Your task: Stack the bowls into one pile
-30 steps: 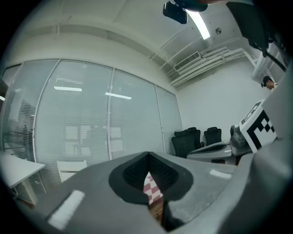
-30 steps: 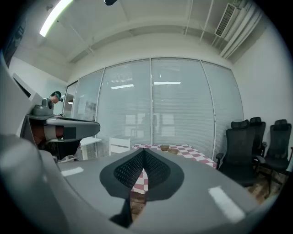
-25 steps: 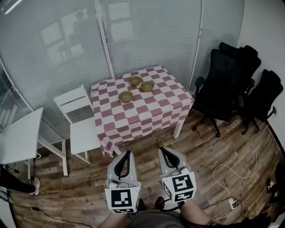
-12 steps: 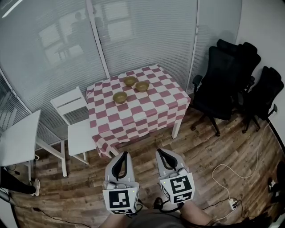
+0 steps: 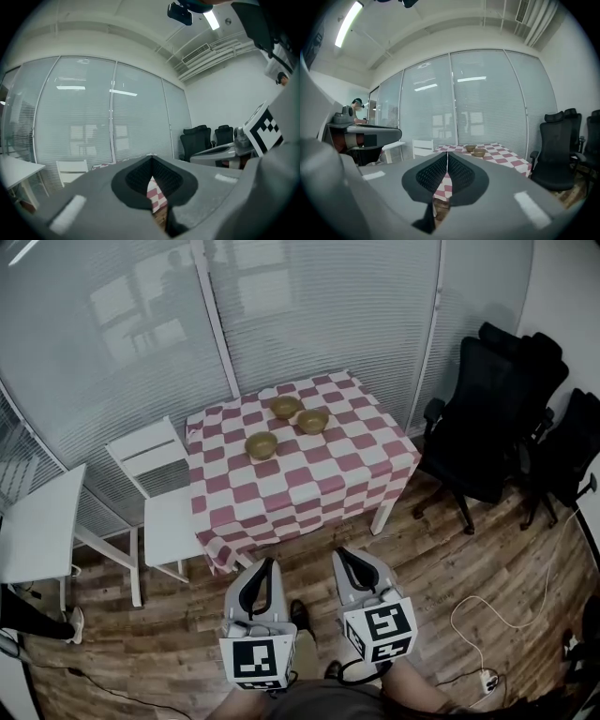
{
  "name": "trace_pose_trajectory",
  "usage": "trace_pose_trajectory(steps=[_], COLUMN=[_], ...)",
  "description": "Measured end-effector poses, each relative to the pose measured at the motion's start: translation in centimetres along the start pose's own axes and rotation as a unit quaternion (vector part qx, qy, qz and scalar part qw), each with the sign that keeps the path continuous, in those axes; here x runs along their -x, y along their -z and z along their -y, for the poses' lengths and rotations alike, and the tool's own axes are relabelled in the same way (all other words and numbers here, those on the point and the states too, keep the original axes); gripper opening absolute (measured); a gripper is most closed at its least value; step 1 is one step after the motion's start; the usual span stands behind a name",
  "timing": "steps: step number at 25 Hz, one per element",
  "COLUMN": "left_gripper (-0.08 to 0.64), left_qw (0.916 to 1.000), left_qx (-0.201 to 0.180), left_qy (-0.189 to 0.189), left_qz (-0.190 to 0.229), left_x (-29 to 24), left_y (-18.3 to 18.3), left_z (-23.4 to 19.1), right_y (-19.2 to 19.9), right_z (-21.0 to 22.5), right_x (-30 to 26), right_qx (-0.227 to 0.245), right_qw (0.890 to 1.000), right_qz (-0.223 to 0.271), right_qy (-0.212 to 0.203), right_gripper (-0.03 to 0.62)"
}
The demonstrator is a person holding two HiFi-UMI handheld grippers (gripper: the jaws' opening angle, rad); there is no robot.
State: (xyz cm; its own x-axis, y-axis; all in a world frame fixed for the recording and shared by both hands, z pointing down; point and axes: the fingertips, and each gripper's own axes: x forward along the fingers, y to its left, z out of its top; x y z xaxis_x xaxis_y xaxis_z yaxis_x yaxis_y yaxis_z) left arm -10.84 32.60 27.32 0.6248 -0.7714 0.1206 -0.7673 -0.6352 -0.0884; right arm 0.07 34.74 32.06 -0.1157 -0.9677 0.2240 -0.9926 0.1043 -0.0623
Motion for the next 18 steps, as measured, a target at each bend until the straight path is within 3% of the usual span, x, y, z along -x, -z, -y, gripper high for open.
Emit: trace_pose_trajectory(steps=[8, 18], left_gripper=[0.0, 0.0], left_qw=[1.0, 0.9999], left_qx=[0.008, 0.015], left_qy=[0.0, 0.002], left_qz=[-0.006, 0.007], left_x=[-10.2, -20.7], left_y=[1.6, 0.1], left_z=[-6.7, -14.6], right_y=[-0.4, -3.6], right_z=[2.1, 3.7], right_x=[-12.0, -24.9], right_qx=[-0.008, -0.002], right_qw=[1.0, 0.999], right_qz=[-0.026, -0.037], right_qy=[-0.011, -0.014], right_gripper=[0.041, 0.041])
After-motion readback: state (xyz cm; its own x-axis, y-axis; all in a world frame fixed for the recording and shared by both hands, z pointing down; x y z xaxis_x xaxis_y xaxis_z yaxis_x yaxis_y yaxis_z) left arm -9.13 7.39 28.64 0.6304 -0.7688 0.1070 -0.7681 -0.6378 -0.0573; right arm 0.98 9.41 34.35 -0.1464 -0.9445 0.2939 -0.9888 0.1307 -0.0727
